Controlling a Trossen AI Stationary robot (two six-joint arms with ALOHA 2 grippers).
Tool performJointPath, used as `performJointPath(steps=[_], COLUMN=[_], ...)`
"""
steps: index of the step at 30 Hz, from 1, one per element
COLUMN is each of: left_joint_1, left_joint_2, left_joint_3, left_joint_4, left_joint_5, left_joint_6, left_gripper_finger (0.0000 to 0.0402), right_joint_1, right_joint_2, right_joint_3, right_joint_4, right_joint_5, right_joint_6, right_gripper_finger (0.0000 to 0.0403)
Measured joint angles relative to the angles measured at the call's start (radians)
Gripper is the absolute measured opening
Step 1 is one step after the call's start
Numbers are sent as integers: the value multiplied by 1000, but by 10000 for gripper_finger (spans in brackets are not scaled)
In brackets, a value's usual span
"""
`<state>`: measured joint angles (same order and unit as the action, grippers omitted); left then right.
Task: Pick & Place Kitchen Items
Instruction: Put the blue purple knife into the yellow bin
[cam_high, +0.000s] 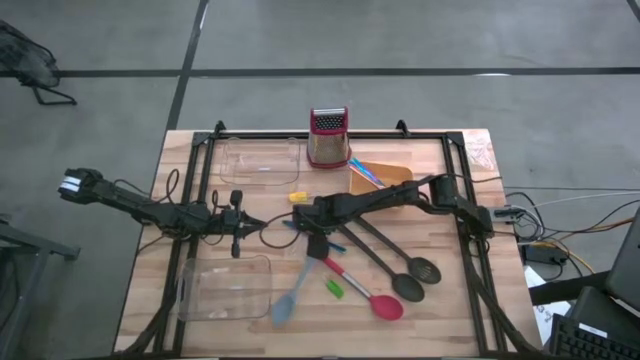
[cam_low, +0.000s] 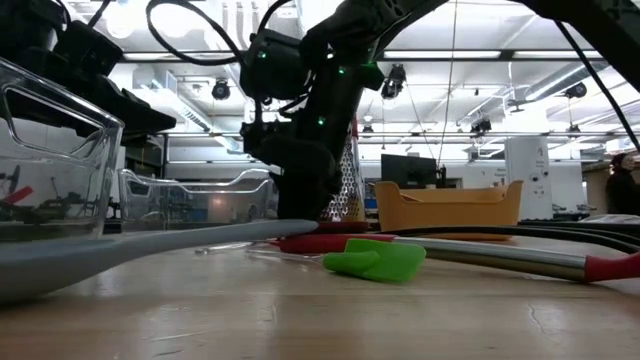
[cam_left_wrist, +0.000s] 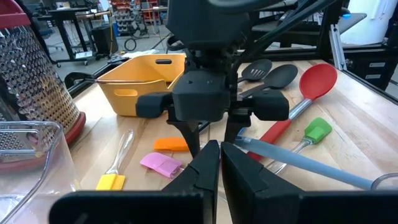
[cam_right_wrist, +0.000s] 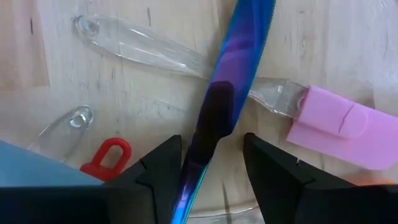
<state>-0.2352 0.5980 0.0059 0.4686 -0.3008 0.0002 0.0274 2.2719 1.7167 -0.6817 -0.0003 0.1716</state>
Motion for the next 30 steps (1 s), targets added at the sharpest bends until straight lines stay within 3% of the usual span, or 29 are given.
performJointPath(steps=[10,18,30], left_joint_1=[0,0,0], left_joint_2=[0,0,0], left_joint_3=[0,0,0], left_joint_4=[0,0,0], left_joint_5=[0,0,0], left_joint_6=[0,0,0], left_gripper_finger=[23,23,23], right_joint_1=[2,1,1], right_joint_2=[11,21,-30], right_joint_3=[0,0,-9], right_joint_4=[-13,-14,-30], right_joint_5=[-3,-8,30], right_joint_6=[-12,-27,-46], right_gripper_finger=[114,42,39])
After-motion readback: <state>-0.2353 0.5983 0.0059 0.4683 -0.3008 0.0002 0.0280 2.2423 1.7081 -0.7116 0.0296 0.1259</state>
